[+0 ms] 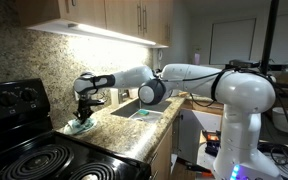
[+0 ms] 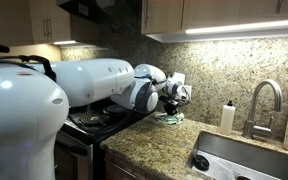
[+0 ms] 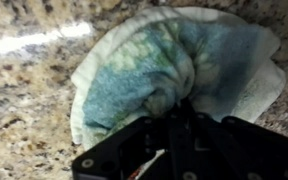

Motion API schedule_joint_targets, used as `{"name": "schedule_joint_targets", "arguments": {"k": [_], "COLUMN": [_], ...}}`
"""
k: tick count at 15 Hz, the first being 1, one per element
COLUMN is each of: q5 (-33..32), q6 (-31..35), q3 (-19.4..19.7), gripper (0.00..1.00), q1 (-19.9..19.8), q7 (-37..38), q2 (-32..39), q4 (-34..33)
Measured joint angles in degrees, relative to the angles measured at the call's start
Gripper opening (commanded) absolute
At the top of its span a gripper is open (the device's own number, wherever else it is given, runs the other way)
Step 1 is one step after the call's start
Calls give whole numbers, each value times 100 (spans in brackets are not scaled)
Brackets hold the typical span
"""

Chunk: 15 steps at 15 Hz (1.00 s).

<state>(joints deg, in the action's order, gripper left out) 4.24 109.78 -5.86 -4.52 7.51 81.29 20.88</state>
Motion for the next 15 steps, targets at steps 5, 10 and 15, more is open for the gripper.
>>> {"name": "schedule_joint_targets", "arguments": {"k": [5, 10, 15], "q5": [14, 22, 143], "q6": [-21, -61, -90], "q3": [-150, -195, -438], "gripper": [7, 7, 7], "q1": [141, 153, -62], "q7": [-335, -516, -502], "q2": [9, 6, 6], "q4": [1, 9, 60]}}
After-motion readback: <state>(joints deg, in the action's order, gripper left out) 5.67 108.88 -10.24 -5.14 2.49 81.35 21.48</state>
